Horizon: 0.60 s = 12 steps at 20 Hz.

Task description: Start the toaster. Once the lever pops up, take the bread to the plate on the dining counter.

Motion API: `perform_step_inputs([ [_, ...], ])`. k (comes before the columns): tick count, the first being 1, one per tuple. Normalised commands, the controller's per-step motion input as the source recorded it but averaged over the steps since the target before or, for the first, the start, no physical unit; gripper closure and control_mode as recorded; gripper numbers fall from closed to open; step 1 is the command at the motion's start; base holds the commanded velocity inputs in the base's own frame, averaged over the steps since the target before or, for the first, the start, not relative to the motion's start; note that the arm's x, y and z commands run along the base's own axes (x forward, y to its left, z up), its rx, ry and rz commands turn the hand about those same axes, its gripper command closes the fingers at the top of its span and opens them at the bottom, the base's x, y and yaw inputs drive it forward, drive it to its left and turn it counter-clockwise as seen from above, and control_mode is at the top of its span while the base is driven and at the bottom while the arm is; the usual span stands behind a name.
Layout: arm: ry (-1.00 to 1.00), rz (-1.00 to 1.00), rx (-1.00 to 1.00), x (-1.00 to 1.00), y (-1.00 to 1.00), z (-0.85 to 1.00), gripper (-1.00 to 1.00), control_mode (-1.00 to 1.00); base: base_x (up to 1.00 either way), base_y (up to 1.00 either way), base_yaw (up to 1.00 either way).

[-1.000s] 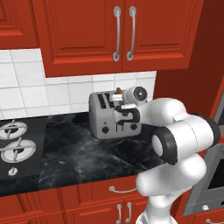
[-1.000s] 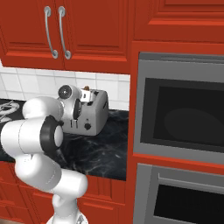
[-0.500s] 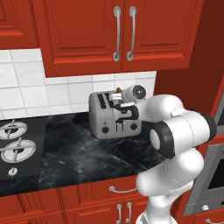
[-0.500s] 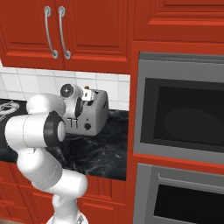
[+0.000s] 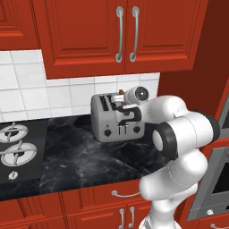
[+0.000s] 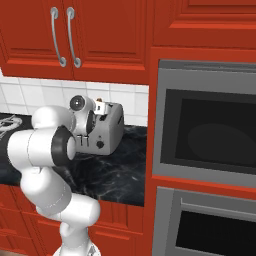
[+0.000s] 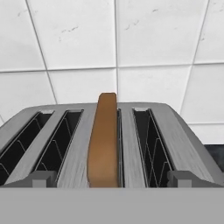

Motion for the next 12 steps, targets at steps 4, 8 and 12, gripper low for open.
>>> perform_step_inputs([
  [4, 0.01, 0.00, 0.00, 0.06, 0.00, 0.00, -1.00, -1.00, 0.00, 0.00, 0.00],
  [8, 0.00, 0.00, 0.00, 0.03, 0.00, 0.00, -1.00, -1.00, 0.00, 0.00, 0.00],
  [12, 0.01, 0.00, 0.00, 0.00, 0.00, 0.00, -1.00, -1.00, 0.00, 0.00, 0.00],
])
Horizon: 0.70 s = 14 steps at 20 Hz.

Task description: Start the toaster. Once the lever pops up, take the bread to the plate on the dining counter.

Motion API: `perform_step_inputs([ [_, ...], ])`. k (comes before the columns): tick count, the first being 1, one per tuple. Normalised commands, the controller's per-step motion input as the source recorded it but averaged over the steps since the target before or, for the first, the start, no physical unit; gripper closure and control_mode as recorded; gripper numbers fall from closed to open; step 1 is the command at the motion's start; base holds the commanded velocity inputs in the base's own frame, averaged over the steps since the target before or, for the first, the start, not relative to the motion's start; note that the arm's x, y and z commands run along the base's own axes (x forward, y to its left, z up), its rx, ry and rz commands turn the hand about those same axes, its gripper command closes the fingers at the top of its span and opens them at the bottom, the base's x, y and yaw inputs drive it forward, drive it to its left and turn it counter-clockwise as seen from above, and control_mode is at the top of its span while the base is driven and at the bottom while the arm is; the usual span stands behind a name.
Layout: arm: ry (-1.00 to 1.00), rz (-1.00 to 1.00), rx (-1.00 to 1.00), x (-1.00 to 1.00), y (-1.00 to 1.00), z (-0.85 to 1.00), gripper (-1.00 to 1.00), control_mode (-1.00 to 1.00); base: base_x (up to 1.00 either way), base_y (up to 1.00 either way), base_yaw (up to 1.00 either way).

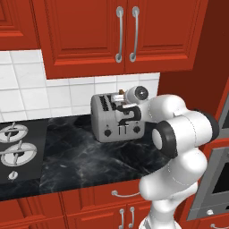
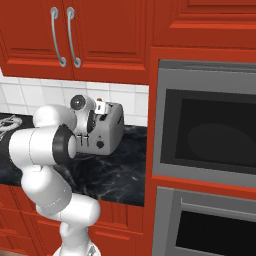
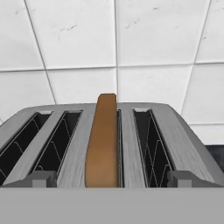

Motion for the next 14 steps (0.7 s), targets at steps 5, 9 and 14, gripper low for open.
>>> perform_step_inputs([
  [5, 0.00, 0.00, 0.00, 0.00, 0.00, 0.00, 1.00, -1.00, 0.00, 0.00, 0.00],
  [9, 0.00, 0.00, 0.00, 0.00, 0.00, 0.00, 1.00, -1.00, 0.00, 0.00, 0.00],
  [14, 0.00, 0.00, 0.00, 0.00, 0.00, 0.00, 1.00, -1.00, 0.00, 0.00, 0.00],
])
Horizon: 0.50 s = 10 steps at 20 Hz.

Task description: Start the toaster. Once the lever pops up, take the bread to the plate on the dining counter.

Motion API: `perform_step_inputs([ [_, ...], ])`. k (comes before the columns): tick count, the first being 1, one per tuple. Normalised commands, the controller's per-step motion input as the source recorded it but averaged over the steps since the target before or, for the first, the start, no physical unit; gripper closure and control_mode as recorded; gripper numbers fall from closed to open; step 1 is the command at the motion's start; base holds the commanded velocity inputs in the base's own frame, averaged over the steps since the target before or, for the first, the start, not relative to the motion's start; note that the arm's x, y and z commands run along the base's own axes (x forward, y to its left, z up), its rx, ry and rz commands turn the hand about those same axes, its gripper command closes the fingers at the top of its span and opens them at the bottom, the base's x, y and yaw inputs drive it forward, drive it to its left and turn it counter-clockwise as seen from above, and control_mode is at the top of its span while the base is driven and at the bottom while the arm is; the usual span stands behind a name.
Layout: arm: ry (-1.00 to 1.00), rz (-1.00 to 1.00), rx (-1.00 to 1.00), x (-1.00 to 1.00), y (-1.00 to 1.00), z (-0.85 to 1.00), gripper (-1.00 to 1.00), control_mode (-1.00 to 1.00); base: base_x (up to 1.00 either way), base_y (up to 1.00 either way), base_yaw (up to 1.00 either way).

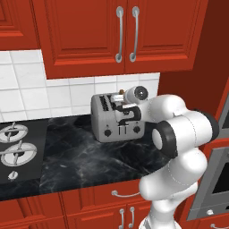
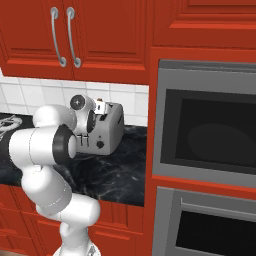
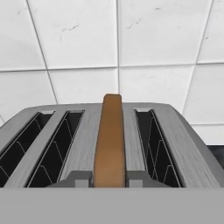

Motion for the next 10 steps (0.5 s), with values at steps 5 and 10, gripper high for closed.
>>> perform_step_inputs([
  [5, 0.00, 0.00, 0.00, 0.00, 0.00, 0.00, 1.00, -1.00, 0.00, 0.00, 0.00],
  [10, 0.00, 0.00, 0.00, 0.00, 0.00, 0.00, 1.00, -1.00, 0.00, 0.00, 0.00],
])
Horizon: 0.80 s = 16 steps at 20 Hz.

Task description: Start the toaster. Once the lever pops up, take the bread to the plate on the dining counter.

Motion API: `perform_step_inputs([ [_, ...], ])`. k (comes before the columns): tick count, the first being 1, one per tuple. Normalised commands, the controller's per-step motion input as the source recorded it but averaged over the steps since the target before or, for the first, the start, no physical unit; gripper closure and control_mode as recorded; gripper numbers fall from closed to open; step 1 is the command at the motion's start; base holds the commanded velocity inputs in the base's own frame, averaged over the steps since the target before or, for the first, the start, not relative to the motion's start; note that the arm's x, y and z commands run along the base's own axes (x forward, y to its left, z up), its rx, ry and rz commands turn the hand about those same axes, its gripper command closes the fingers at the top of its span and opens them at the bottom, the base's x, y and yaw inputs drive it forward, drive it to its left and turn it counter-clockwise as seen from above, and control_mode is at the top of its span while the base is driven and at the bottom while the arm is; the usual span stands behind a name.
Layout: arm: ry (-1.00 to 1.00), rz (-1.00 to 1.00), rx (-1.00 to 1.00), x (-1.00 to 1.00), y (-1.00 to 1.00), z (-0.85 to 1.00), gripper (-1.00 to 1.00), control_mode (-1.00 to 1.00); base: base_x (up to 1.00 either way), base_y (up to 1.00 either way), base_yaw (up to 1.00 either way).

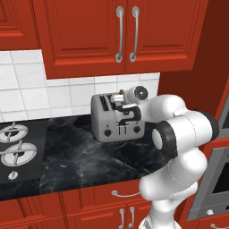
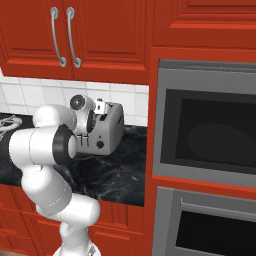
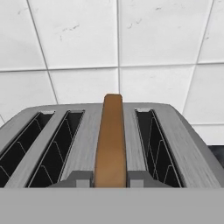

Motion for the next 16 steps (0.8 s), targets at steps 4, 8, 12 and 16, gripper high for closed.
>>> perform_step_inputs([
  [4, 0.00, 0.00, 0.00, 0.00, 0.00, 0.00, 1.00, -1.00, 0.00, 0.00, 0.00],
  [8, 0.00, 0.00, 0.00, 0.00, 0.00, 0.00, 1.00, -1.00, 0.00, 0.00, 0.00],
  [12, 0.00, 0.00, 0.00, 0.00, 0.00, 0.00, 1.00, -1.00, 0.00, 0.00, 0.00],
  [16, 0.00, 0.00, 0.00, 0.00, 0.00, 0.00, 1.00, -1.00, 0.00, 0.00, 0.00],
])
